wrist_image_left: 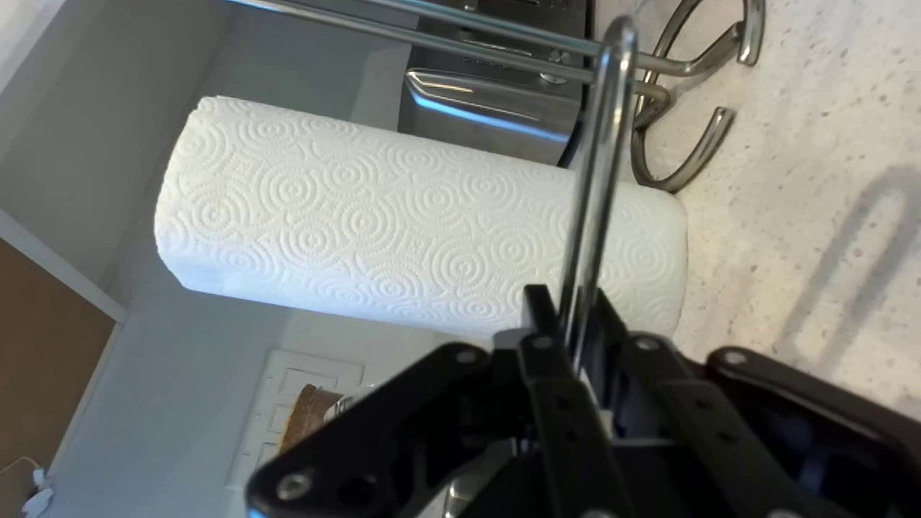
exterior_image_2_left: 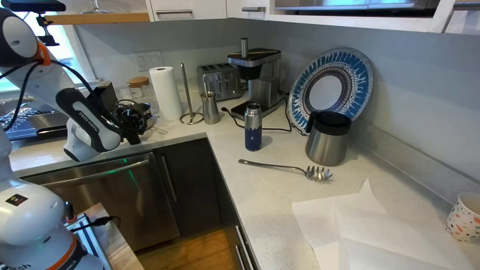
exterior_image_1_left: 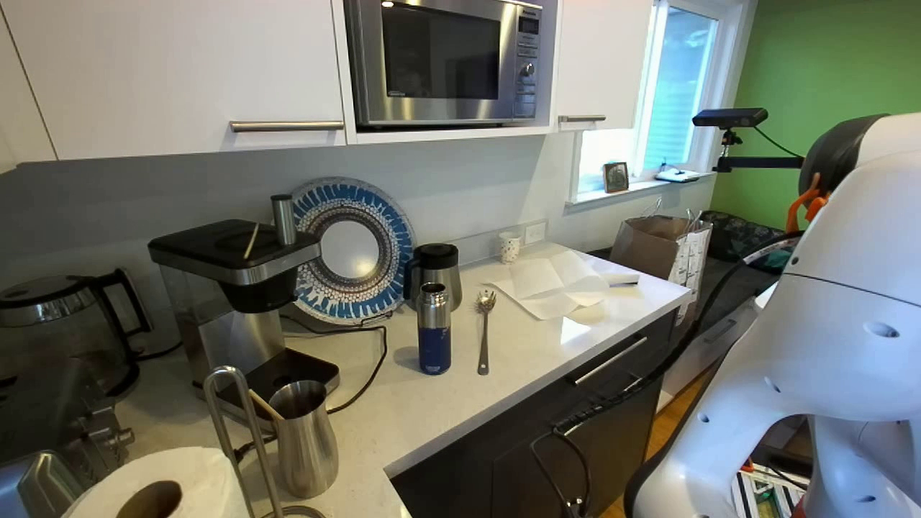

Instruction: Move the pot to the left

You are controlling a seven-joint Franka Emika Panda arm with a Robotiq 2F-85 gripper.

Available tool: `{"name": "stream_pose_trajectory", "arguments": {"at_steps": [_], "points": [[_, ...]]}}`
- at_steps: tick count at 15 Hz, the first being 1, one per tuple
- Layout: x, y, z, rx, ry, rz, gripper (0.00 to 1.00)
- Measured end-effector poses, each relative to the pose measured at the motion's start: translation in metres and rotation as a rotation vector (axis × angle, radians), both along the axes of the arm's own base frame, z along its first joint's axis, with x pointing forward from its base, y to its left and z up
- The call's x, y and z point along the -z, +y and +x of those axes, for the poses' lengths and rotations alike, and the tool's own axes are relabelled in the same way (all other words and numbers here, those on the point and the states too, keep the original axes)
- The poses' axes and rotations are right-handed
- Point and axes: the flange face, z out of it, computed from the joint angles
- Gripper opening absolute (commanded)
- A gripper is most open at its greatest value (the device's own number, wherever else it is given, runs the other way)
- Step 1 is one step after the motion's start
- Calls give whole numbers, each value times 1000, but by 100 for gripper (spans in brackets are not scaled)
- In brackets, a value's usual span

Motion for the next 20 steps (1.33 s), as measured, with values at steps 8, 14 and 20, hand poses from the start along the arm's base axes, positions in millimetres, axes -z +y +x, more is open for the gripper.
{"name": "stream_pose_trajectory", "arguments": {"at_steps": [8, 14, 20], "points": [[1, 3, -2, -7, -6, -37, 100], [1, -17, 8, 33, 6, -58, 100], [1, -66, 38, 156, 25, -34, 100]]}}
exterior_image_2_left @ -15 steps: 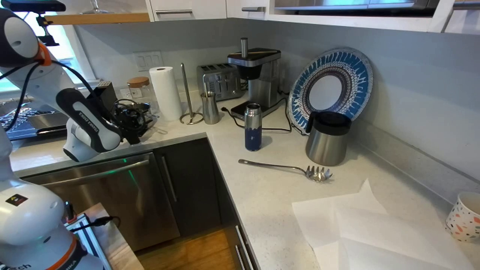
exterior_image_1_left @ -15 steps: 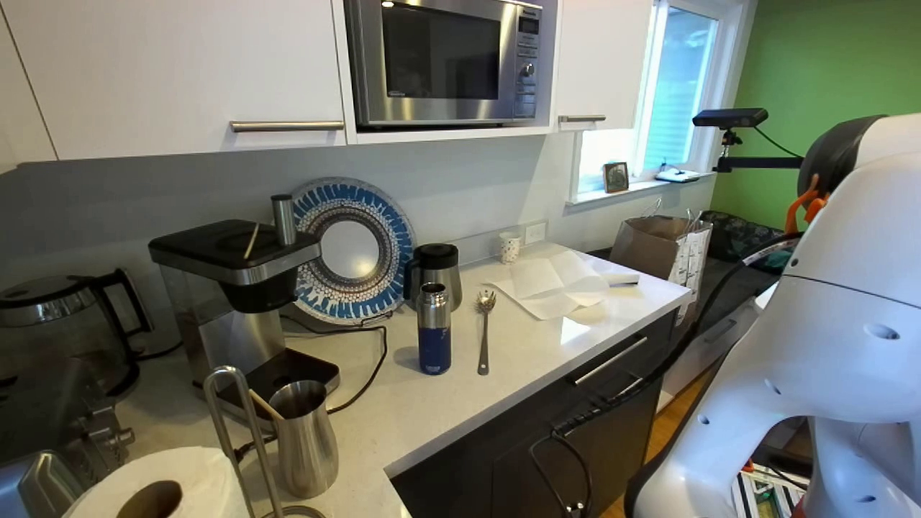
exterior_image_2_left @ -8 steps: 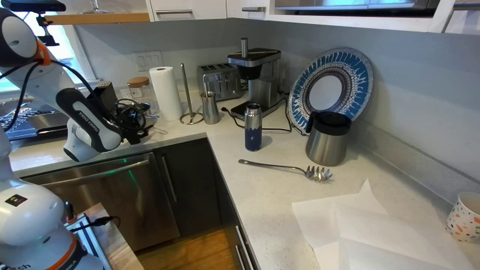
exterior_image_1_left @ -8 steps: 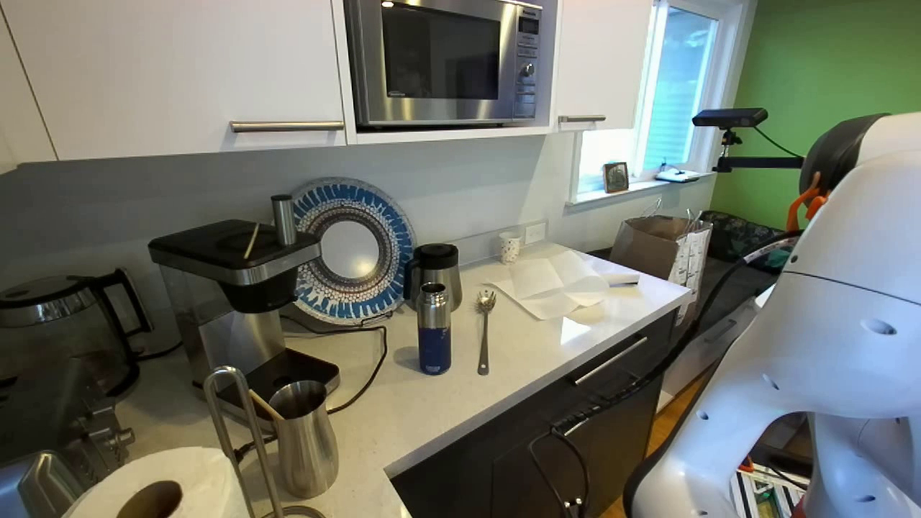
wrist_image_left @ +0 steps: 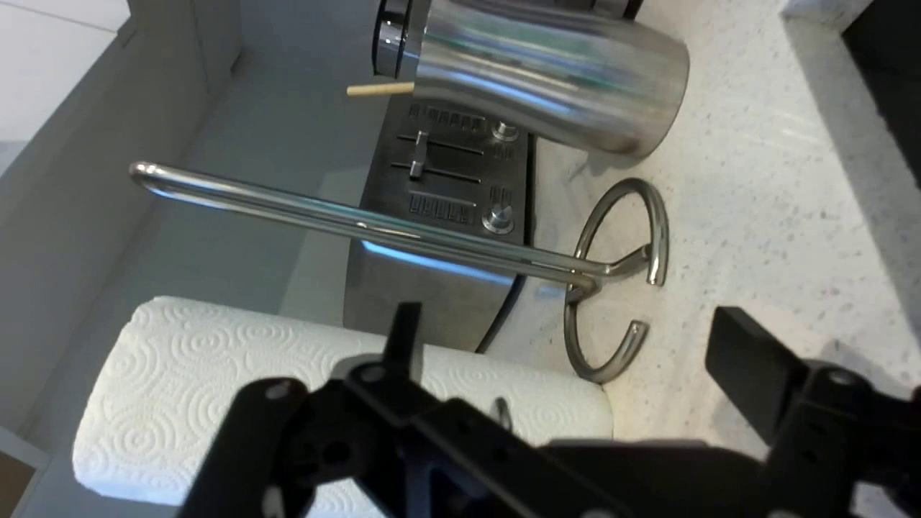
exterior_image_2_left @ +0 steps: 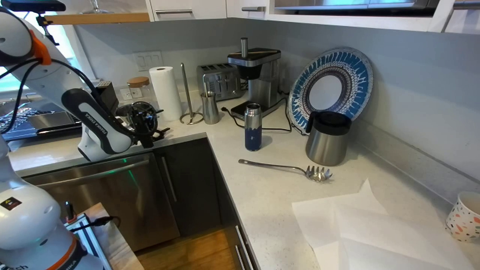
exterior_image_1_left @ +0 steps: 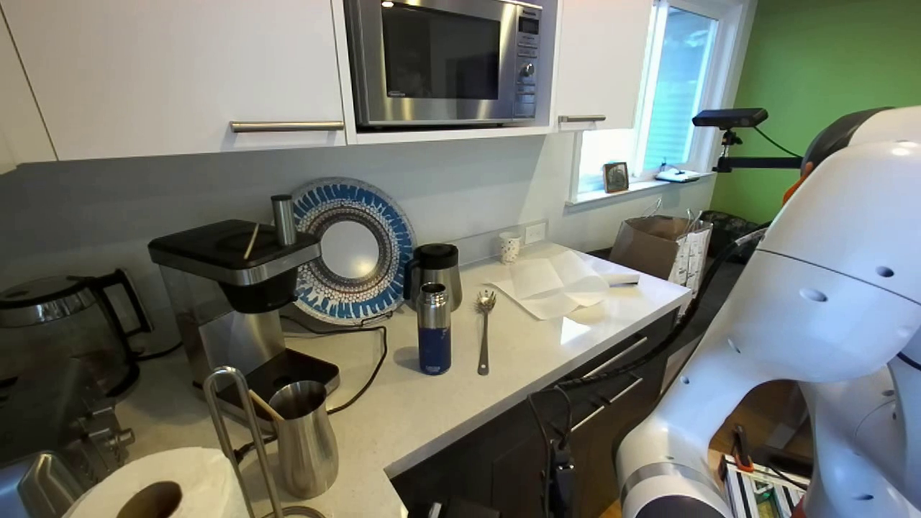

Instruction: Move the pot to the left

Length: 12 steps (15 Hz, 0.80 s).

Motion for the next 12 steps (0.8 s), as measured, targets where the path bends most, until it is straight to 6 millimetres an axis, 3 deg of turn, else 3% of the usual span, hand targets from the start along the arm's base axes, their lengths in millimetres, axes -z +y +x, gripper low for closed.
{"name": "stream_pose_trajectory", "arguments": {"at_steps": [4, 9, 12], "points": [[-5, -19, 2, 35, -5, 42, 100], [-16, -60, 0, 113, -14, 176, 100], [-31, -73, 14, 186, -40, 283, 100]]}}
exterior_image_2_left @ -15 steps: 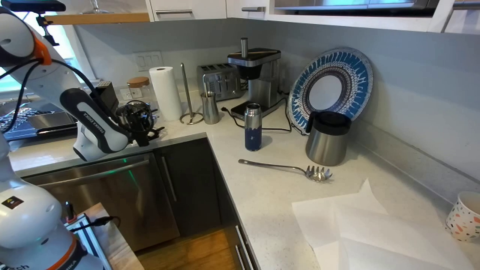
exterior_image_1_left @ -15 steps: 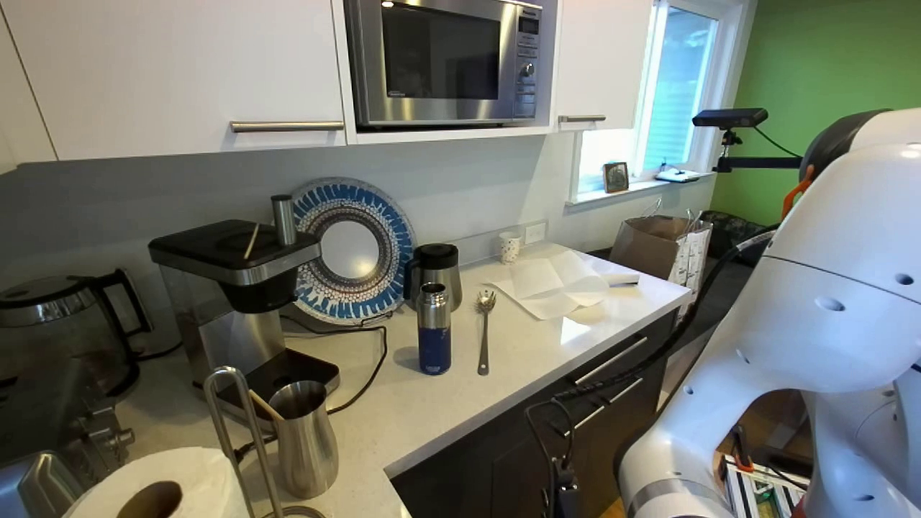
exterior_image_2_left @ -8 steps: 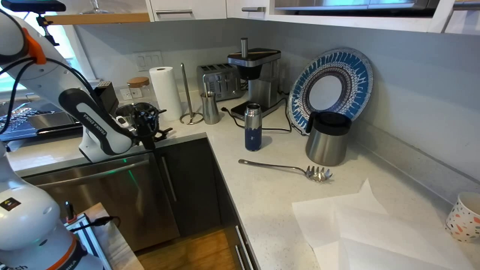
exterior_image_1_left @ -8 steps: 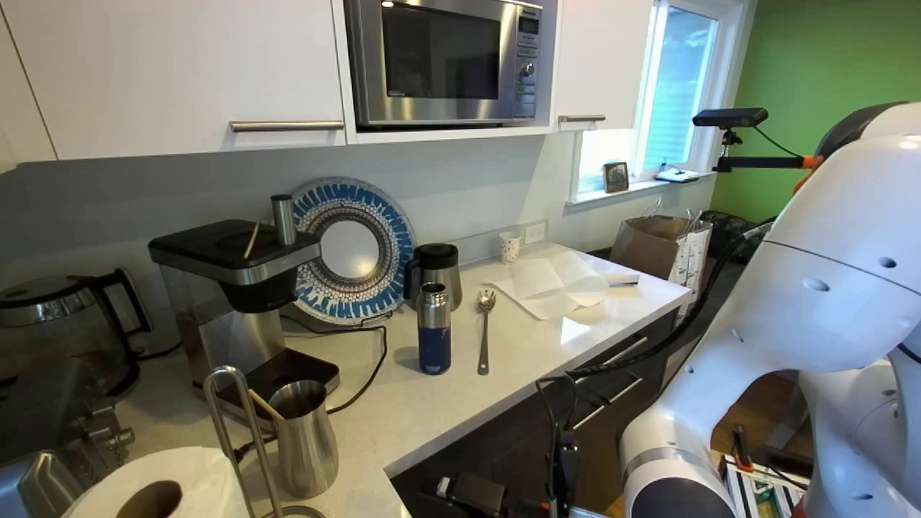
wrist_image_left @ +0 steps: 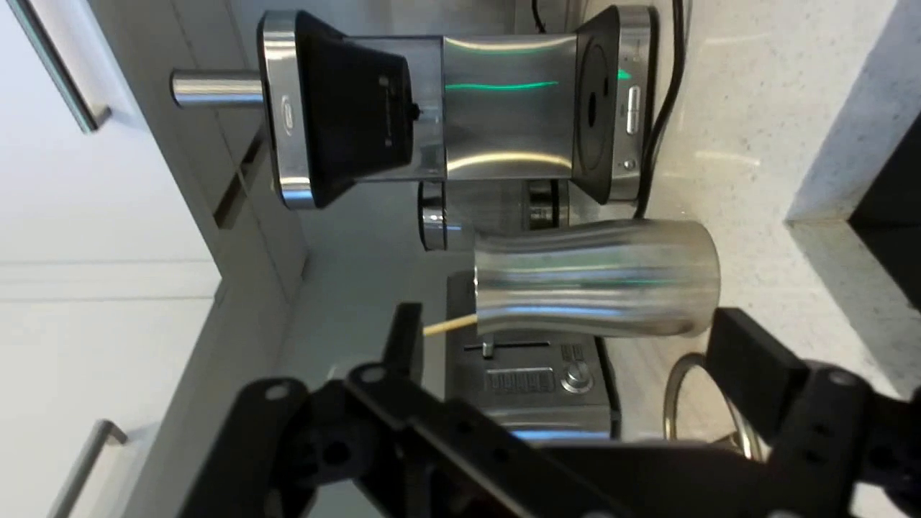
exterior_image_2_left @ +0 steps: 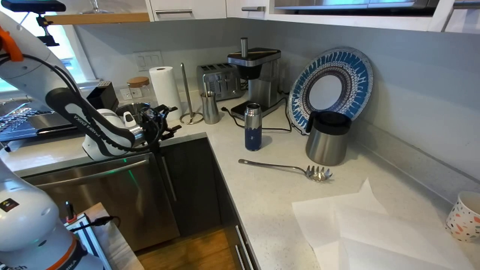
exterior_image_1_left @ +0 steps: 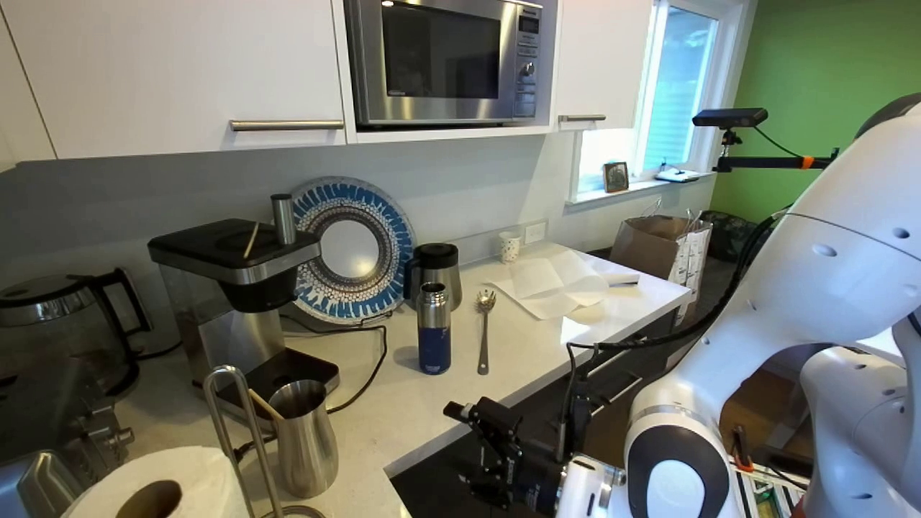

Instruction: Move the pot to the left

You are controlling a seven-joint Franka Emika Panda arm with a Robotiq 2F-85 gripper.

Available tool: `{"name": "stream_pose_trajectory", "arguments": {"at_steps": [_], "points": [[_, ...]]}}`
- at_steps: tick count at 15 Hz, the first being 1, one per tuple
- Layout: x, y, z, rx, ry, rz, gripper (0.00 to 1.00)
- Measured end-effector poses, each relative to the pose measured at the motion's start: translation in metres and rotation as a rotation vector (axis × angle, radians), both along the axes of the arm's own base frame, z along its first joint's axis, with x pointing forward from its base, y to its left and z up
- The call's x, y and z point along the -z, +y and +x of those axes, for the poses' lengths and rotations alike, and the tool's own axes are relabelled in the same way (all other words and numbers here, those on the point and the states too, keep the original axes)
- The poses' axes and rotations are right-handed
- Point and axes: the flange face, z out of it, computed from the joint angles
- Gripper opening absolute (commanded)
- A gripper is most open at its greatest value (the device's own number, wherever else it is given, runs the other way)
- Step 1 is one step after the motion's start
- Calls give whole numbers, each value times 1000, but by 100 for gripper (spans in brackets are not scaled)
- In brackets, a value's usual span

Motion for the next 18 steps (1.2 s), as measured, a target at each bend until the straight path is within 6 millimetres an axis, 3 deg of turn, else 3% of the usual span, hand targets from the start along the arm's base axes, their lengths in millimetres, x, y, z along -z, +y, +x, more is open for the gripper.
{"name": "stream_pose_trajectory", "arguments": {"at_steps": [6, 14, 18], "points": [[-16, -39, 18, 174, -34, 252, 100], [-14, -114, 42, 239, -83, 548, 100], [-13, -120, 43, 241, -84, 564, 100]]}}
